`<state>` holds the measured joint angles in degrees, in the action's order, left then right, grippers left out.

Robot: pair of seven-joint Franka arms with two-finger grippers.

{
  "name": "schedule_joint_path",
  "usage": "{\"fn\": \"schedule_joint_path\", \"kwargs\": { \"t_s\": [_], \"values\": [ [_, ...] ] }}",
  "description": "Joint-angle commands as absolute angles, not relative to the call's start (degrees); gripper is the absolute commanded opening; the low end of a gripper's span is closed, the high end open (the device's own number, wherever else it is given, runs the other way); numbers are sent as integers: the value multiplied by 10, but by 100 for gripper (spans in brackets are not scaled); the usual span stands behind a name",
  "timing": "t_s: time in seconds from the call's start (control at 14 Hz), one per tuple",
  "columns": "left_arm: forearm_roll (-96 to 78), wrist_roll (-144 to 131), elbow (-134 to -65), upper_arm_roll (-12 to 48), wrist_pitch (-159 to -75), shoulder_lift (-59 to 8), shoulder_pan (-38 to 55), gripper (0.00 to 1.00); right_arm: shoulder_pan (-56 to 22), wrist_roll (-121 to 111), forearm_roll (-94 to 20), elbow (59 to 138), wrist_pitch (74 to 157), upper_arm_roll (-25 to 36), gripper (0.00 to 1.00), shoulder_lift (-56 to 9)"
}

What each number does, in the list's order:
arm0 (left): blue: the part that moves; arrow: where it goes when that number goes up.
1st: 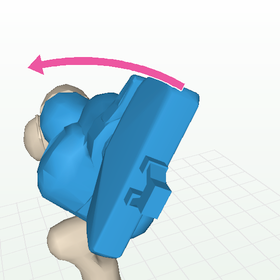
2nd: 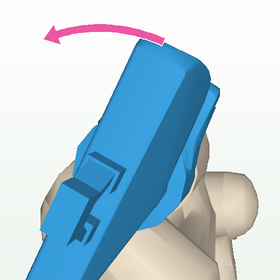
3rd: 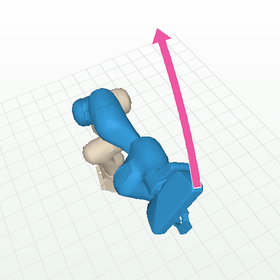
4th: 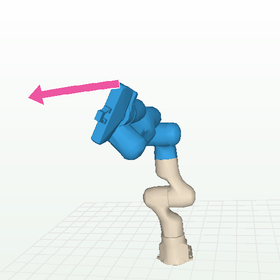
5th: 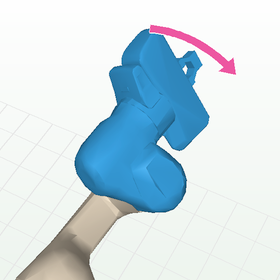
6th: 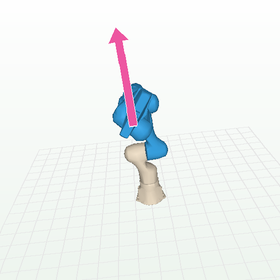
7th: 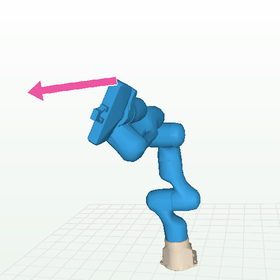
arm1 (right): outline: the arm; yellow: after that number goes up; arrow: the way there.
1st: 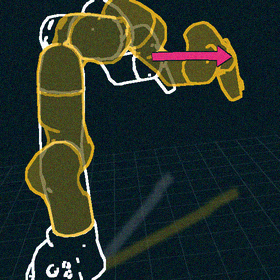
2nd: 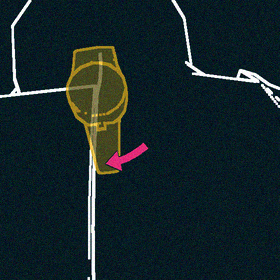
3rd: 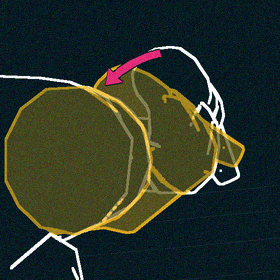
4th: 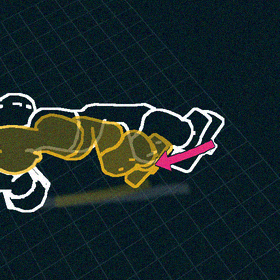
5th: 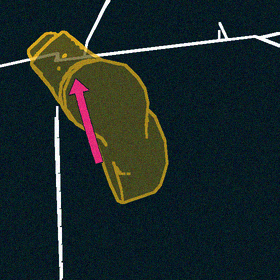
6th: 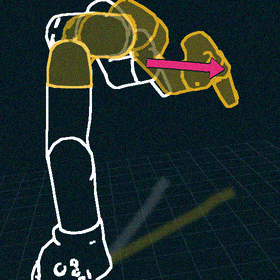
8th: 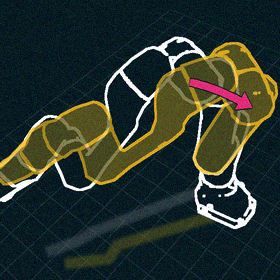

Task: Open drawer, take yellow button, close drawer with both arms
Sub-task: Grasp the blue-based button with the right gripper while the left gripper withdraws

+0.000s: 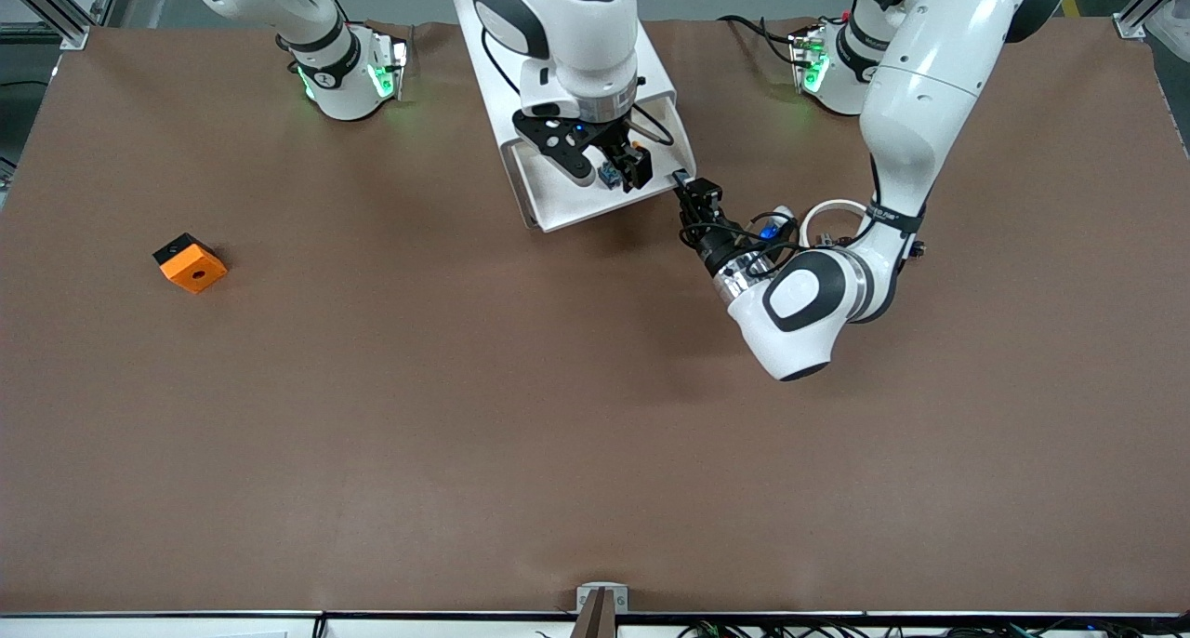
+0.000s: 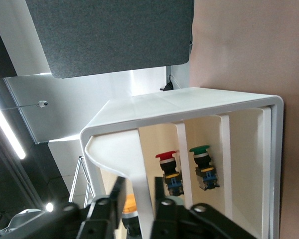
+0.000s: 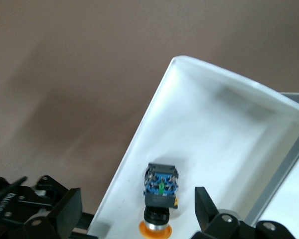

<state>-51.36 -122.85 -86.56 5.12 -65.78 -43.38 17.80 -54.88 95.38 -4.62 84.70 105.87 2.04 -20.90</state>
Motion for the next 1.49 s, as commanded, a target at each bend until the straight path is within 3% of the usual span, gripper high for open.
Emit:
{"fn": "schedule_joint_path", "kwargs": {
  "t_s": [0.0, 0.71, 1.42],
  "values": [
    [-502, -1218, -853, 49, -647, -434, 167, 100, -567, 967, -40, 830, 1068, 28, 100, -230],
    [-424, -936, -770, 50, -650, -427, 157, 100, -569, 975, -29, 836, 1062, 28, 100, -252],
    [-270, -598, -739, 47, -852, -425, 165, 100, -571, 967, -32, 837, 1014, 28, 100, -262]
  ]
}}
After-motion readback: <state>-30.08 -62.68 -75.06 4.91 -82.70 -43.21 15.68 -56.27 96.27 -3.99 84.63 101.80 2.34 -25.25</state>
